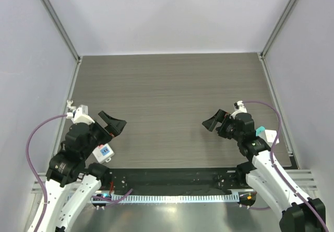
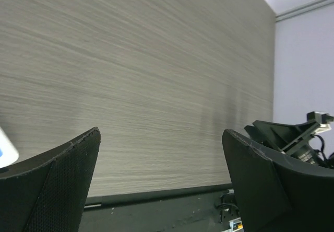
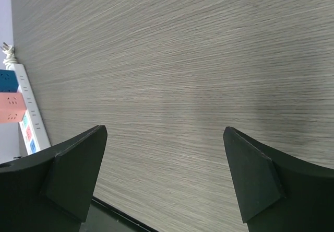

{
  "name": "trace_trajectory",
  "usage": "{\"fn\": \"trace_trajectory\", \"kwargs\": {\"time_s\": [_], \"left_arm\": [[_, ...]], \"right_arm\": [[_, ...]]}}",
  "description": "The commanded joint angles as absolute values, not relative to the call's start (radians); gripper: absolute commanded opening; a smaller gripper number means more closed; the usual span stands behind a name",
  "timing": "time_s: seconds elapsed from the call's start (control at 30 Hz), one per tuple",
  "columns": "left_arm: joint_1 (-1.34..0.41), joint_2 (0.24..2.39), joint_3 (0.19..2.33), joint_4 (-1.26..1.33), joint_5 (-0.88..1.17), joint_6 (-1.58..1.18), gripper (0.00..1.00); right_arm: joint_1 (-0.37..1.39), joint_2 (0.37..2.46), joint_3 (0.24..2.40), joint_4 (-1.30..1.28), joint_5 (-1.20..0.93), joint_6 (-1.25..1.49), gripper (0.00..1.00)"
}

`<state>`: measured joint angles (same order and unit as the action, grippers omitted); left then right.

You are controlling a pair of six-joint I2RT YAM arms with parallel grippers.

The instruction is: Pull the plug off the socket

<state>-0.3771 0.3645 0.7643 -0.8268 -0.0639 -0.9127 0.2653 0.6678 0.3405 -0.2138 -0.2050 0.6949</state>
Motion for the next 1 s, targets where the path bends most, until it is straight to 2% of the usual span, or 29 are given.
{"fn": "trace_trajectory", "kwargs": {"time_s": [0.0,0.1,0.2,0.33,0.43,0.57,0.63,0.8,0.83,0.97], "left_arm": [[-0.371,0.416,0.821,-0.903,-0.124,-0.893,1.0],[-0.371,0.46,0.848,-0.942,-0.159,-0.879,1.0],[-0.371,0.502,0.874,-0.96,-0.153,-0.873,1.0],[-0.373,0.557,0.91,-0.991,-0.15,-0.864,1.0],[-0.371,0.601,0.945,-1.041,-0.143,-0.854,1.0],[-0.373,0.627,0.994,-1.112,-0.199,-0.854,1.0],[-0.371,0.627,1.011,-1.165,-0.314,-0.889,1.0],[-0.373,0.649,1.008,-1.203,-0.443,-0.896,1.0],[-0.371,0.675,1.008,-1.213,-0.475,-0.897,1.0],[-0.371,0.755,1.002,-1.207,-0.543,-0.899,1.0]], "right_arm": [[0.262,0.684,0.385,-0.19,-0.172,0.649,1.0],[0.261,0.709,0.379,-0.1,-0.219,0.635,1.0],[0.262,0.805,0.373,0.079,-0.353,0.64,1.0],[0.313,1.049,0.416,0.306,-0.465,0.707,1.0],[0.435,1.222,0.481,0.455,-0.433,0.733,1.0],[0.612,1.485,0.651,0.613,-0.394,0.738,1.0],[0.694,1.584,0.766,0.682,-0.388,0.742,1.0],[0.817,1.932,1.049,0.782,-0.448,0.796,0.99],[0.831,1.972,1.148,0.799,-0.469,0.811,0.98],[0.897,2.132,1.324,0.764,-0.491,0.792,0.96]]}}
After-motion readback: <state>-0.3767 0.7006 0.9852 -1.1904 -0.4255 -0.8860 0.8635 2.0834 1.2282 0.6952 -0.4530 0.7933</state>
